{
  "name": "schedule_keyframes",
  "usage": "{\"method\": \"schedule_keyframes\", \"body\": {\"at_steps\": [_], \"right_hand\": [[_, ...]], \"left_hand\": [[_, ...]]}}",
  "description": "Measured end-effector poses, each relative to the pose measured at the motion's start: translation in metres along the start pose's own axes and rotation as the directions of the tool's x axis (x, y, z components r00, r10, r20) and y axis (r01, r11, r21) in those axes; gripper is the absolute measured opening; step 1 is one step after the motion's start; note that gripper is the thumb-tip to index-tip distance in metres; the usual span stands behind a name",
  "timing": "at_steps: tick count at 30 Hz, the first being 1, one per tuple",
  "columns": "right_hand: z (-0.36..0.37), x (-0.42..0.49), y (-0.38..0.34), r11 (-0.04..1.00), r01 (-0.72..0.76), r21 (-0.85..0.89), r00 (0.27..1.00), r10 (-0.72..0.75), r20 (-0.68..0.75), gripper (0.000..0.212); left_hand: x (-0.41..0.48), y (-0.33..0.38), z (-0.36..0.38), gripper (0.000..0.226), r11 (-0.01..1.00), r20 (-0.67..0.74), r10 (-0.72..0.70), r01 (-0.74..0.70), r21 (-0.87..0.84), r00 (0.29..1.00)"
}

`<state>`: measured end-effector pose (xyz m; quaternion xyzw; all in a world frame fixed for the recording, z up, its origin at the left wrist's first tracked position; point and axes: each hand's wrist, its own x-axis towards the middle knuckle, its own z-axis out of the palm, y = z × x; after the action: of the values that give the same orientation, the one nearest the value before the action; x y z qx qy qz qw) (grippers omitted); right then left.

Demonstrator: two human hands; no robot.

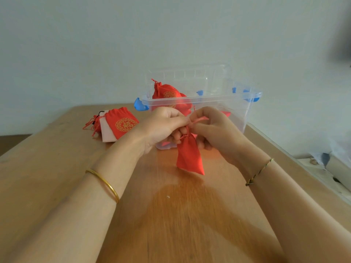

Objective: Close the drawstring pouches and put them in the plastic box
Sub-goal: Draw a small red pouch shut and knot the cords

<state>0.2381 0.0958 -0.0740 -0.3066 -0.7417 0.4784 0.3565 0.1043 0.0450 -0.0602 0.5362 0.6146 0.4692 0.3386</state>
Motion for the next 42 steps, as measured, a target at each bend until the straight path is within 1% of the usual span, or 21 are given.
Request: {"method": "schedule_keyframes", "body": {"at_steps": [3, 5, 7, 8, 11, 13, 16, 19, 21, 22, 23, 26, 28, 29, 30, 31, 33, 35, 37, 39, 42], "right_hand": [[-0.001, 0.001, 0.0, 0.999, 0.019, 0.046, 0.999, -0.018, -0.026, 0.011], [-0.002, 0.002, -0.001, 0.995, 0.026, 0.092, 0.999, -0.022, -0.039, 0.015], [-0.002, 0.001, 0.0, 0.995, 0.048, 0.088, 0.998, -0.044, -0.042, 0.014], [0.0, 0.001, 0.001, 0.996, 0.079, 0.048, 0.996, -0.076, -0.051, 0.013], [0.003, 0.003, 0.005, 0.96, 0.222, -0.169, 0.966, -0.24, -0.093, 0.016], [0.005, 0.004, 0.006, 0.935, 0.271, -0.23, 0.949, -0.299, -0.097, 0.016], [0.005, 0.004, 0.008, 0.893, 0.311, -0.324, 0.928, -0.359, -0.099, 0.013], [0.006, 0.003, 0.007, 0.837, 0.321, -0.443, 0.911, -0.4, -0.097, 0.007], [0.006, 0.003, 0.006, 0.792, 0.325, -0.516, 0.903, -0.422, -0.079, 0.002], [0.005, 0.003, 0.007, 0.79, 0.319, -0.523, 0.905, -0.418, -0.078, 0.002], [0.005, 0.003, 0.008, 0.815, 0.304, -0.493, 0.916, -0.393, -0.086, 0.004], [0.004, 0.003, 0.008, 0.949, 0.201, -0.244, 0.966, -0.233, -0.111, 0.01], [0.004, 0.003, 0.008, 0.992, 0.113, -0.05, 0.986, -0.118, -0.115, 0.016], [0.004, 0.003, 0.008, 0.996, 0.064, 0.067, 0.992, -0.057, -0.109, 0.02], [0.003, 0.003, 0.009, 0.987, 0.018, 0.159, 0.995, -0.003, -0.098, 0.023], [0.002, 0.003, 0.01, 0.977, -0.022, 0.21, 0.996, 0.041, -0.085, 0.025], [0.0, 0.003, 0.014, 0.961, -0.095, 0.261, 0.992, 0.114, -0.058, 0.025], [0.0, 0.005, 0.016, 0.931, -0.153, 0.331, 0.984, 0.174, -0.032, 0.022], [0.0, 0.005, 0.015, 0.898, -0.184, 0.4, 0.979, 0.206, -0.01, 0.02], [-0.001, 0.006, 0.015, 0.869, -0.197, 0.455, 0.976, 0.218, 0.006, 0.019], [-0.002, 0.007, 0.014, 0.843, -0.21, 0.496, 0.974, 0.222, 0.034, 0.016]], "left_hand": [[-0.002, 0.001, 0.0, 0.016, 1.0, -0.022, 0.029, -0.029, -0.01, 0.999], [-0.002, 0.001, -0.001, 0.015, 0.999, -0.055, 0.032, -0.033, -0.021, 0.998], [-0.001, 0.0, -0.002, 0.013, 0.999, -0.09, 0.024, -0.027, -0.033, 0.996], [-0.001, -0.001, -0.002, 0.013, 0.999, -0.102, 0.015, -0.019, -0.041, 0.995], [0.0, -0.001, 0.0, 0.014, 0.998, -0.128, -0.016, 0.009, -0.055, 0.992], [-0.001, 0.0, 0.0, 0.014, 0.998, -0.146, -0.017, 0.009, -0.057, 0.989], [-0.001, 0.0, 0.001, 0.014, 0.998, -0.159, -0.008, -0.001, -0.056, 0.987], [-0.001, -0.001, 0.0, 0.015, 0.999, -0.168, 0.006, -0.014, -0.05, 0.986], [-0.002, 0.001, -0.001, 0.013, 0.999, -0.195, 0.031, -0.038, -0.034, 0.98], [-0.002, 0.002, -0.002, 0.012, 0.998, -0.217, 0.05, -0.057, -0.028, 0.975], [-0.002, 0.003, -0.003, 0.01, 0.997, -0.241, 0.071, -0.079, -0.025, 0.968], [-0.002, 0.005, -0.004, 0.008, 0.989, -0.292, 0.149, -0.145, 0.034, 0.945], [0.0, 0.005, -0.002, 0.008, 0.972, -0.305, 0.226, -0.195, 0.128, 0.925], [0.0, 0.005, 0.0, 0.009, 0.964, -0.302, 0.254, -0.215, 0.157, 0.919], [0.0, 0.004, 0.002, 0.011, 0.959, -0.301, 0.268, -0.224, 0.174, 0.915], [0.0, 0.004, 0.003, 0.012, 0.957, -0.301, 0.273, -0.226, 0.184, 0.914], [-0.001, 0.005, 0.004, 0.013, 0.948, -0.297, 0.288, -0.228, 0.221, 0.91], [-0.003, 0.008, 0.004, 0.014, 0.917, -0.287, 0.348, -0.26, 0.304, 0.892], [-0.003, 0.01, 0.004, 0.014, 0.876, -0.248, 0.401, -0.291, 0.385, 0.882], [-0.004, 0.008, 0.005, 0.012, 0.843, -0.199, 0.408, -0.284, 0.456, 0.891], [-0.002, 0.003, 0.008, 0.008, 0.802, -0.183, 0.41, -0.258, 0.539, 0.893]]}}
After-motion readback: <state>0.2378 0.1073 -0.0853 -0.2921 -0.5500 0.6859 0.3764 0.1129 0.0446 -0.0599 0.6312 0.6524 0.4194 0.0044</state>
